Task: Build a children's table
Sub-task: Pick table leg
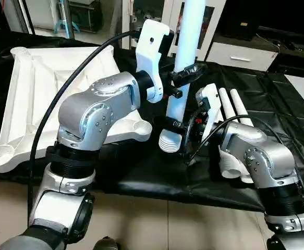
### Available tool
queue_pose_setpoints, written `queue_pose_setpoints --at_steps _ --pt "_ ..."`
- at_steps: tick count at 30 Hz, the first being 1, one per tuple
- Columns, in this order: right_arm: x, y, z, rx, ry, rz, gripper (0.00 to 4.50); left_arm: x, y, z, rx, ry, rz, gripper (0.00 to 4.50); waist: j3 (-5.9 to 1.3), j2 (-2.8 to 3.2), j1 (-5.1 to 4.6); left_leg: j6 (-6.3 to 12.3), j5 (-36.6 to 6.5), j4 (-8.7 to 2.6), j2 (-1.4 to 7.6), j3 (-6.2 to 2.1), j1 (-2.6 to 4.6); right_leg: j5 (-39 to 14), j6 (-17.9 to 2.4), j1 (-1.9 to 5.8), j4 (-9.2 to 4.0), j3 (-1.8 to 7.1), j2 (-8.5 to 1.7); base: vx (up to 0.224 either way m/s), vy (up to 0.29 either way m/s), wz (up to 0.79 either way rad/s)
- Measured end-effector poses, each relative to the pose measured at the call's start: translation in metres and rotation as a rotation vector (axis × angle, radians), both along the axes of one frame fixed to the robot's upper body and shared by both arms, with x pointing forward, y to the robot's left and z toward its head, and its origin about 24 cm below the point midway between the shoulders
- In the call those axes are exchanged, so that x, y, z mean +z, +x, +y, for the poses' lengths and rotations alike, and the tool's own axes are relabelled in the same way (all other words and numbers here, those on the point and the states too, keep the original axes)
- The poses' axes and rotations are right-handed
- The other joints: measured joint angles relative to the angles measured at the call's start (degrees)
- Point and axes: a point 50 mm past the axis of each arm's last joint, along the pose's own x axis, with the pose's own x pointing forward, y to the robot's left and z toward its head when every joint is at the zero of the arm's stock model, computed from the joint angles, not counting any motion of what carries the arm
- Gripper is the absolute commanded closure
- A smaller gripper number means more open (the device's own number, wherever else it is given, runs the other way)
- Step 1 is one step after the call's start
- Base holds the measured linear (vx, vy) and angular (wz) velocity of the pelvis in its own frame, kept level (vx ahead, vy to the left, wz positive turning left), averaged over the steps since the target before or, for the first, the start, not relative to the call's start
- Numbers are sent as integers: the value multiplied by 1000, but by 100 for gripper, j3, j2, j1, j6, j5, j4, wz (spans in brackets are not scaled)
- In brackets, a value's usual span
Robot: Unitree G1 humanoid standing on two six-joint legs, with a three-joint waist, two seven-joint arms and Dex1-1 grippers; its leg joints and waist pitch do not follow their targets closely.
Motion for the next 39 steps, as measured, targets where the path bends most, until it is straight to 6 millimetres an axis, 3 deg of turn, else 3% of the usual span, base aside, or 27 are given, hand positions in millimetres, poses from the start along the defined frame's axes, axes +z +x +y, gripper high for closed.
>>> queue_pose_setpoints --at_steps 5,15,16,19,28,33,36,39 --pt "0 0 1 6 0 1 258 -1 0 0 -3 7 -4 272 0 0 0 0 0 0 0 0 0 0 0 0 0 0 0 0 0 0" --pt "0 -1 1 7 -2 -1 264 -1 0 0 -6 15 -16 273 0 1 0 0 0 0 0 0 0 0 0 0 0 0 0 0 0 0" --pt "0 -1 1 5 -3 0 264 -1 0 -1 3 22 -17 238 0 1 0 0 0 0 0 0 0 0 0 0 0 0 0 0 0 0" --pt "-1 -1 1 3 -3 1 264 -1 0 1 1 16 -6 203 1 1 -8 0 0 0 0 0 1 0 0 0 1 0 0 0 0 0" --pt "3 6 -14 -113 19 -5 265 -2 -2 15 5 -77 38 125 1 4 -3 -1 0 -1 0 0 1 0 0 -1 1 1 0 0 0 0" --pt "-4 20 -37 -350 -1 -5 265 -5 -1 41 97 -223 4 105 5 49 -22 -3 1 -1 -1 1 2 1 0 -1 2 3 0 0 0 0" --pt "-4 27 -57 -540 -37 -70 265 -22 6 78 349 -217 -23 105 6 66 -37 -10 5 -17 0 1 2 1 1 -11 2 3 4 0 0 0" --pt "5 24 -65 -619 -58 -169 265 -43 9 113 619 -88 -91 105 7 65 -56 -12 6 -23 12 0 -3 -3 25 -19 -2 3 16 0 0 0"
